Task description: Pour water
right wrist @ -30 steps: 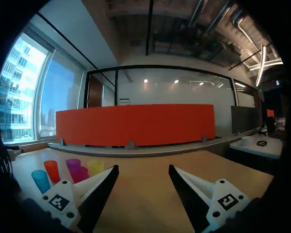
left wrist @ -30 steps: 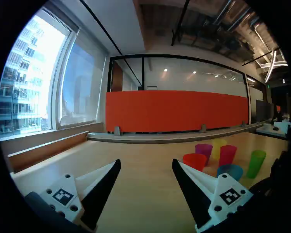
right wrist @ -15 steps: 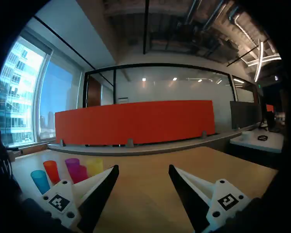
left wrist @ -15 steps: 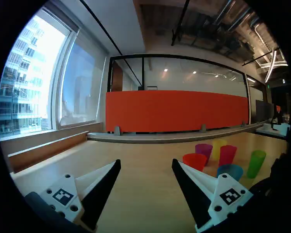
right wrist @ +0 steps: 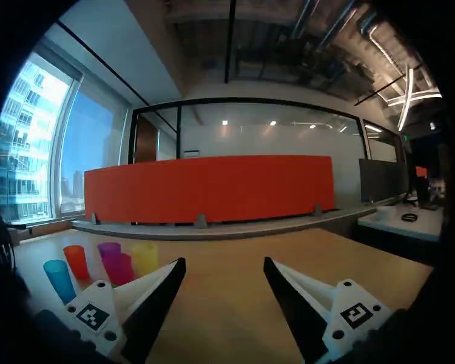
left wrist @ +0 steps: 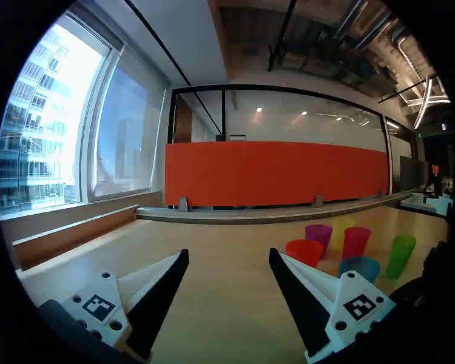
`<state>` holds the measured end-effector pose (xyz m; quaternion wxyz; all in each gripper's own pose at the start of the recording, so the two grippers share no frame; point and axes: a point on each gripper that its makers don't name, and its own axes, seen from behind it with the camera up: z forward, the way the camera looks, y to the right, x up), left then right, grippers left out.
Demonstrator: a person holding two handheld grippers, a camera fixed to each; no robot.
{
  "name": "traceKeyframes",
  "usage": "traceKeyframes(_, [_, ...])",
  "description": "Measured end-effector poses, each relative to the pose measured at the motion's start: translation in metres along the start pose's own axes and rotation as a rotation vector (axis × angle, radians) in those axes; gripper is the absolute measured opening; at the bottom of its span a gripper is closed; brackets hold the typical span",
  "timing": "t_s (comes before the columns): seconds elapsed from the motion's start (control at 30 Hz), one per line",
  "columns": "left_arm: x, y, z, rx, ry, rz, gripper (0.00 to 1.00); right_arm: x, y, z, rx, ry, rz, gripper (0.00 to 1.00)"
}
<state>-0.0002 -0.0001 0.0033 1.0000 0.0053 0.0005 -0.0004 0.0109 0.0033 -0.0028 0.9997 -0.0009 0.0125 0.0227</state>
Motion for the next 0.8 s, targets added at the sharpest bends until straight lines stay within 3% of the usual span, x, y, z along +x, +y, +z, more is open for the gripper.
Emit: traceKeyframes(0.8, [0.0, 0.0, 0.0, 0.0, 0.0, 0.0, 0.98, -0.011, -0.002, 0.003, -0.002, -0.024, -0.045, 0.99])
